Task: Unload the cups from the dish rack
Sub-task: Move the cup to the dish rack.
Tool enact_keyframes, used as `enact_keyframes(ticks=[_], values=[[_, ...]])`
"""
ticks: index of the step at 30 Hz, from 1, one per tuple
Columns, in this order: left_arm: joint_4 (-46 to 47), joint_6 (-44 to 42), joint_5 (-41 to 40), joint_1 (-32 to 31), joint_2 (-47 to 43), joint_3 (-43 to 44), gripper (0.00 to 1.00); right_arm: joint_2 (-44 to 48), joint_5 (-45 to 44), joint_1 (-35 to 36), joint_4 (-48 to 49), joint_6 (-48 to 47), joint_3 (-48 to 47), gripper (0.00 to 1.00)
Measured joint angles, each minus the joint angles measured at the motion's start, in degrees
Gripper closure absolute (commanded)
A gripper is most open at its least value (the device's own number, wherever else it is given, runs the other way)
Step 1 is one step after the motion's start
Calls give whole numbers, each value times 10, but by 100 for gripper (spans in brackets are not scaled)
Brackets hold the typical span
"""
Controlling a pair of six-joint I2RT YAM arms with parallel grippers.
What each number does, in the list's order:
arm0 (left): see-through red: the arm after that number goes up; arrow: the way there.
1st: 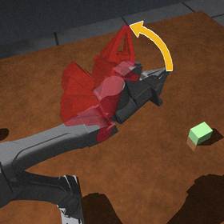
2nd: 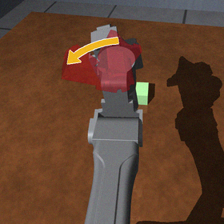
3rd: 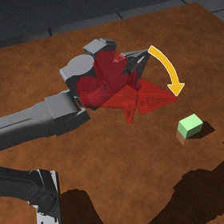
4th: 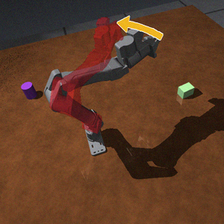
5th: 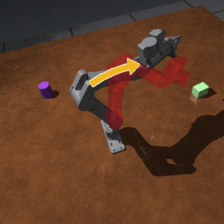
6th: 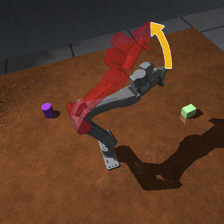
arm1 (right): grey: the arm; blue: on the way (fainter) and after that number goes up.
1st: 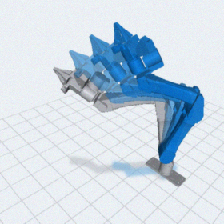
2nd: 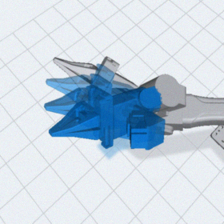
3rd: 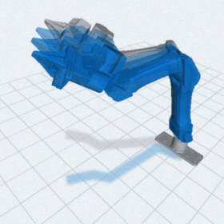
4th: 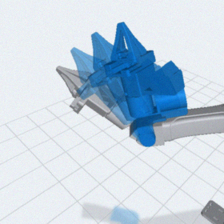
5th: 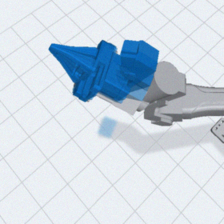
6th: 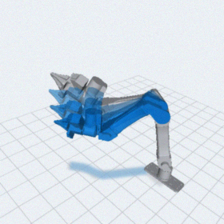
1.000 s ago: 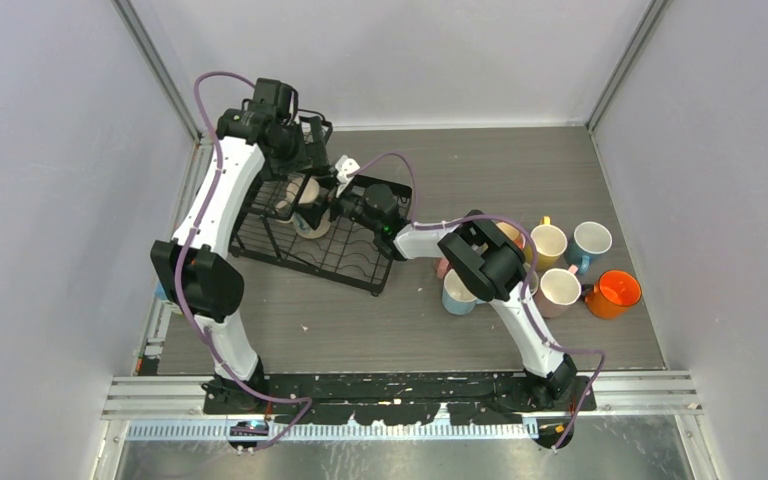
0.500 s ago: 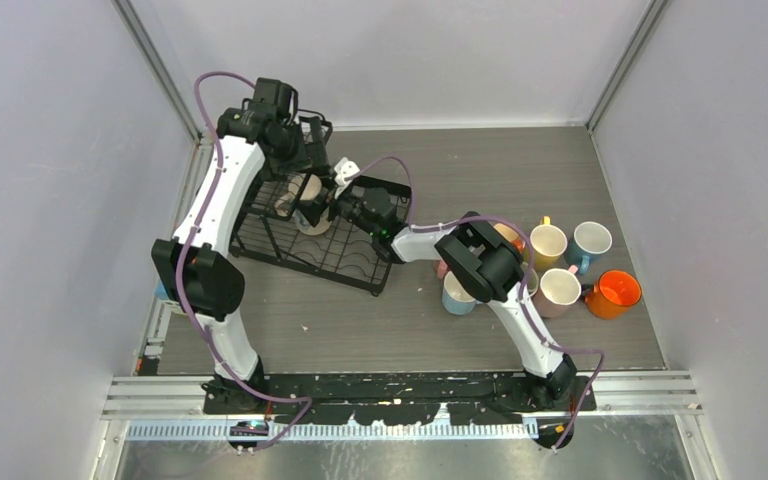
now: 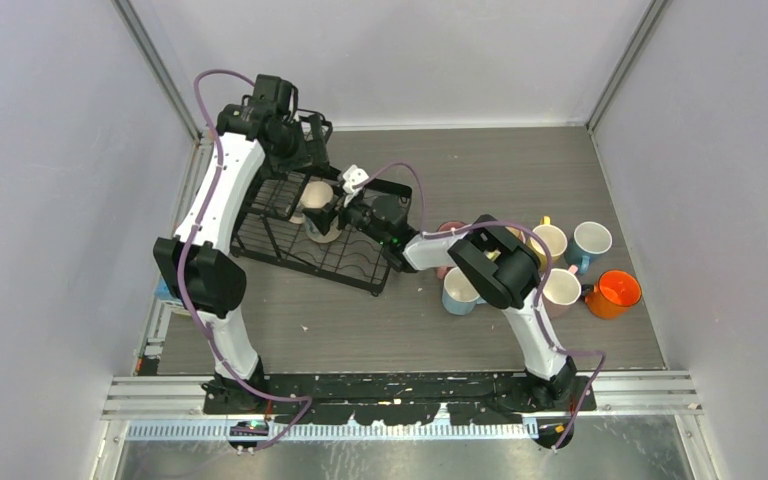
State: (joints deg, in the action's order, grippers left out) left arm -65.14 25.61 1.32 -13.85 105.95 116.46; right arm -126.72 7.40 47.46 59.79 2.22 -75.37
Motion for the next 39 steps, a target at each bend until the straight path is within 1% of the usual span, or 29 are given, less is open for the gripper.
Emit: enact_keyframes(ticks=[14, 18, 22, 29, 39], values=[[-14, 10, 7, 0, 3, 30, 0, 70, -37, 0, -2, -11, 92, 73], [2, 10, 15, 0, 3, 50, 0, 85, -49, 0, -3, -12, 110, 74], [21, 10, 21, -1, 2, 61, 0, 97, -68, 0, -12, -12, 121, 75], [27, 10, 28, -5, -6, 61, 0, 112, -95, 0, -23, -12, 132, 77], [37, 11, 35, -12, -53, 56, 0, 133, -129, -4, -59, -5, 135, 78]])
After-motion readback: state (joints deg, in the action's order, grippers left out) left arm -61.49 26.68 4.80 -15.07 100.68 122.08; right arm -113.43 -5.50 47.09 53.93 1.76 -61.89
